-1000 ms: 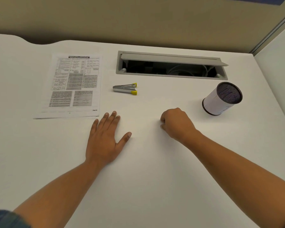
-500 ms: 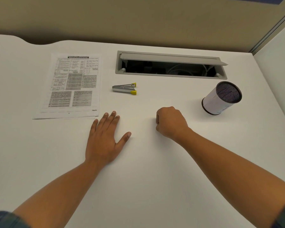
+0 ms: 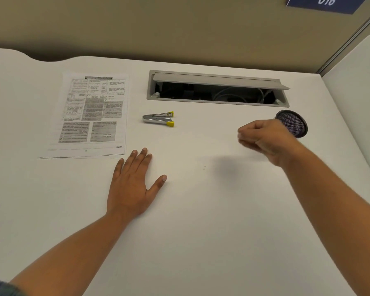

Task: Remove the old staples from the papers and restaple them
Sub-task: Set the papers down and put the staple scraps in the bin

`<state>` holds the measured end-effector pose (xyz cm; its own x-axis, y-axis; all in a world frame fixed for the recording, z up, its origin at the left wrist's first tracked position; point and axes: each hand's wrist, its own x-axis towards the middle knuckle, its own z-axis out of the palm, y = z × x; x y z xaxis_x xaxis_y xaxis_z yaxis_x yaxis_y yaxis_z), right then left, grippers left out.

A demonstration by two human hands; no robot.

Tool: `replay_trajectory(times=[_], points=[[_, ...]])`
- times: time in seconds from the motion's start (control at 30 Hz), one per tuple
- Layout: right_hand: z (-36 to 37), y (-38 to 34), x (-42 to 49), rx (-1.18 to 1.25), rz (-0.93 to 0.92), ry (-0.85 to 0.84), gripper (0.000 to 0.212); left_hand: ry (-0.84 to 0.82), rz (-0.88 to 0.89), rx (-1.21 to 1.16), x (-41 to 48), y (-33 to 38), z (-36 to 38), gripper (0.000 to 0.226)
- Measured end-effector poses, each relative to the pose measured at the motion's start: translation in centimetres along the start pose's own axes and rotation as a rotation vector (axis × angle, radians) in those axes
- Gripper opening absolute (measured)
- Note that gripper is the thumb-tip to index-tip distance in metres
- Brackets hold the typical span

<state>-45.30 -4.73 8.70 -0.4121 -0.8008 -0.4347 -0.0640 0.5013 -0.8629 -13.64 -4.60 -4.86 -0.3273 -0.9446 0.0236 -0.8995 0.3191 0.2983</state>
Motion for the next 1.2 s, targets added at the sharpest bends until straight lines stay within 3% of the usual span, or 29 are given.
replay_trajectory(times=[0.1,0.2,0.33,0.5,0.67,0.9,1.0,1.2], points=[[-3.8,-2.0,0.1,-0.055,-0.073,0.130,0.013,0.009,0.003,-0.012,-0.1,-0.1,0.0,0.077],[-7.5,-3.0,1.4,-0.263,-0.138,0.312,0.009,0.019,0.007,-0.021,-0.1,0.0,0.0,0.078],[-10.2,-2.4,3.6,-0.502,-0.097,0.435,0.009,0.015,0.007,-0.006,0.0,0.0,0.0,0.079],[-11.3,-1.5,5.2,-0.626,-0.056,0.402,0.015,0.012,0.007,-0.013,0.0,0.0,0.0,0.079],[-11.5,-1.2,5.5,-0.704,-0.098,0.392,0.035,0.015,0.007,-0.014,0.0,0.0,0.0,0.078],[-10.0,-1.5,4.3,-0.798,-0.268,0.465,0.019,0.011,0.004,-0.003,0.1,0.1,-0.2,0.080],[-7.6,-1.7,3.3,-0.766,-0.340,0.413,0.018,0.010,0.000,-0.007,0.1,0.2,-0.2,0.079],[1.1,1.3,0.2,-0.906,-0.383,-0.064,0.013,0.004,-0.007,-0.006,0.0,0.2,-0.3,0.078]])
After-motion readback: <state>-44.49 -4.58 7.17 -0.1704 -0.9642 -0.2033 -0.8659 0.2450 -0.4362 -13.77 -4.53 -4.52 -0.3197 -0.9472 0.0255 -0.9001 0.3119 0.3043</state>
